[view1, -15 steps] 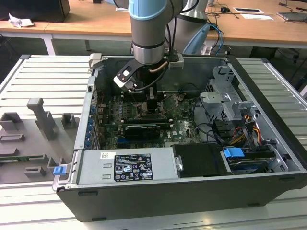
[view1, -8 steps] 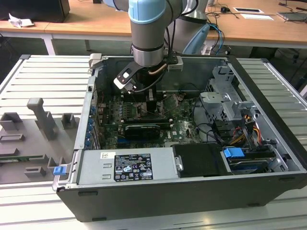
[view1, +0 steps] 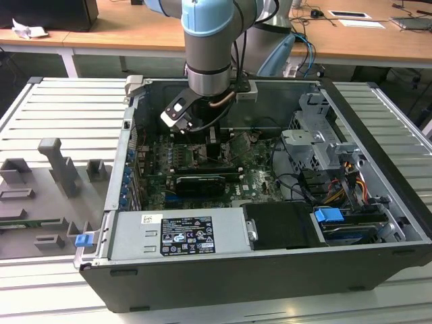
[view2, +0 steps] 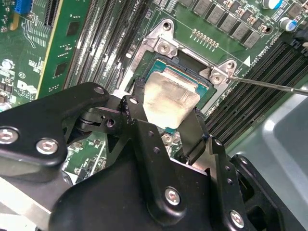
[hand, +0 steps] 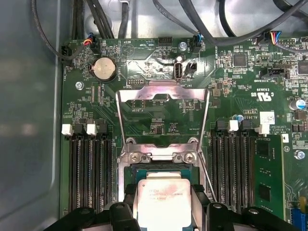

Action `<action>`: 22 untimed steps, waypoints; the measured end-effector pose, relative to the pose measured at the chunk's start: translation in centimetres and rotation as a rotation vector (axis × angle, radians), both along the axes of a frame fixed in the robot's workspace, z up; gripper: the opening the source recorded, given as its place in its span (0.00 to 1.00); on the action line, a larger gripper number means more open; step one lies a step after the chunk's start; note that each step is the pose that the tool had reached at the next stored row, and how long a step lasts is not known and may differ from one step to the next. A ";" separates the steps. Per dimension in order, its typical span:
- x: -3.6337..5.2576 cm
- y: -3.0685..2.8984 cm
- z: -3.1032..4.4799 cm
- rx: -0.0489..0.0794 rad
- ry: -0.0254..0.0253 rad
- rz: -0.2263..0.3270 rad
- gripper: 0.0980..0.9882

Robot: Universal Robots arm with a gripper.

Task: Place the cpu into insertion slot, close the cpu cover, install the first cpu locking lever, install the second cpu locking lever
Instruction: 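Place the cpu into insertion slot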

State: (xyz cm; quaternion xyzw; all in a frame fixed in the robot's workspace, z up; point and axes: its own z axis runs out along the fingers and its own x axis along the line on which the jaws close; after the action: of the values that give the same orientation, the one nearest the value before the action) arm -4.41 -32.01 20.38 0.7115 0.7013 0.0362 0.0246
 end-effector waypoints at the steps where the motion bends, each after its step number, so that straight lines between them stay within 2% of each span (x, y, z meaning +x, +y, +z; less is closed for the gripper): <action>1: 0.00 0.00 -0.05 0.000 0.0000 0.000 0.49; 9: 0.00 0.00 -0.16 0.000 0.0001 -0.002 0.49; 10: 0.00 0.00 -0.16 0.000 0.0001 -0.002 0.50; 11: 0.00 0.00 -0.16 0.000 0.0001 -0.002 0.57; 16: 0.00 0.00 0.41 0.000 0.0000 -0.002 0.57; 17: 0.00 0.00 0.57 0.000 0.0001 -0.002 0.56; 21: 0.00 0.00 0.90 0.000 0.0001 -0.002 0.28; 22: 0.00 0.01 0.95 0.000 0.0001 -0.002 0.14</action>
State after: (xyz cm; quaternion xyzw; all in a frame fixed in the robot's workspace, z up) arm -4.41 -32.01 21.33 0.7123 0.7005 0.0361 0.0247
